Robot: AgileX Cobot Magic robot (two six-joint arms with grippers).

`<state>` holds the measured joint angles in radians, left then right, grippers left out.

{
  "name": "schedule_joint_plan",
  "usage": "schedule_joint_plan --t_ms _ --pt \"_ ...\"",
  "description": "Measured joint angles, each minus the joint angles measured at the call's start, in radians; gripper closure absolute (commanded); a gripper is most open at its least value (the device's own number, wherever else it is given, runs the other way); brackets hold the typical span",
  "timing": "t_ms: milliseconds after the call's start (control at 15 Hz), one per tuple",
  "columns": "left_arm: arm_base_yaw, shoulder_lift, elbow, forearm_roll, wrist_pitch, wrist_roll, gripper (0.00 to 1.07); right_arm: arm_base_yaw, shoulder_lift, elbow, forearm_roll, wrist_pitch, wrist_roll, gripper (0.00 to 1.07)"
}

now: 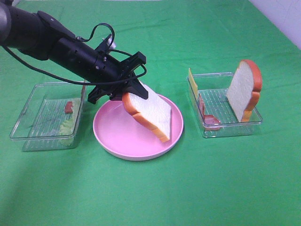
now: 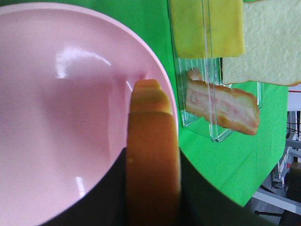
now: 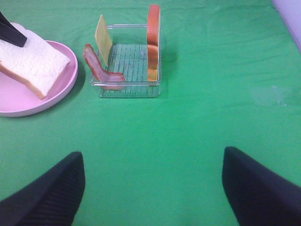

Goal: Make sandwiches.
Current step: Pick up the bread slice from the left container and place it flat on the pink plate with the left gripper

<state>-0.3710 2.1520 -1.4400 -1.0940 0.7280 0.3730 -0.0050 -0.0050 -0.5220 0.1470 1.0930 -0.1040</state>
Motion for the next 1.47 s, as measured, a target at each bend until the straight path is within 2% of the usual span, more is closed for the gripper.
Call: schedule_joint_plan --t_ms 67,200,400,533,667,733,800,867,933,1067,1200,1267,1333,1400,1467 --pt "0.000 0.000 0.000 0.001 0.003 -0.003 0.74 0.000 0.000 0.000 0.000 0.000 0.000 0.31" --pt "0.000 0.000 0.000 0.001 0.011 -0.003 0.52 0.000 0.000 0.000 0.000 0.000 0.000 0.31" --pt "0.000 0.000 0.000 0.013 0.019 -0.003 0.40 0.000 0.000 0.000 0.000 0.000 0.000 0.31" --pt "0.000 0.000 0.000 0.042 0.024 -0.003 0.38 0.000 0.000 0.000 0.000 0.000 0.000 0.31" --pt "-0.002 -0.001 -0.018 0.123 0.050 -0.007 0.38 0.000 0.000 0.000 0.000 0.000 0.000 0.31" --pt "-0.008 -0.001 -0.037 0.184 0.059 -0.028 0.37 0.000 0.000 0.000 0.000 0.000 0.000 0.31" --pt "-0.027 -0.002 -0.076 0.290 0.071 -0.089 0.36 0.000 0.000 0.000 0.000 0.000 0.000 0.31" --pt "-0.040 -0.002 -0.097 0.340 0.081 -0.127 0.35 0.000 0.000 0.000 0.000 0.000 0.000 0.31" --pt "-0.065 -0.002 -0.130 0.453 0.096 -0.193 0.33 0.000 0.000 0.000 0.000 0.000 0.000 0.31" --pt "-0.126 -0.002 -0.220 0.684 0.156 -0.364 0.31 0.000 0.000 0.000 0.000 0.000 0.000 0.31" --pt "-0.162 -0.002 -0.318 0.848 0.250 -0.495 0.29 0.000 0.000 0.000 0.000 0.000 0.000 0.31" --pt "-0.165 -0.002 -0.374 0.901 0.306 -0.542 0.29 0.000 0.000 0.000 0.000 0.000 0.000 0.31" --pt "-0.165 -0.002 -0.396 0.920 0.340 -0.560 0.29 0.000 0.000 0.000 0.000 0.000 0.000 0.31" --pt "-0.163 -0.002 -0.493 0.977 0.457 -0.608 0.30 0.000 0.000 0.000 0.000 0.000 0.000 0.31" --pt "-0.162 -0.003 -0.532 1.014 0.474 -0.620 0.30 0.000 0.000 0.000 0.000 0.000 0.000 0.31"
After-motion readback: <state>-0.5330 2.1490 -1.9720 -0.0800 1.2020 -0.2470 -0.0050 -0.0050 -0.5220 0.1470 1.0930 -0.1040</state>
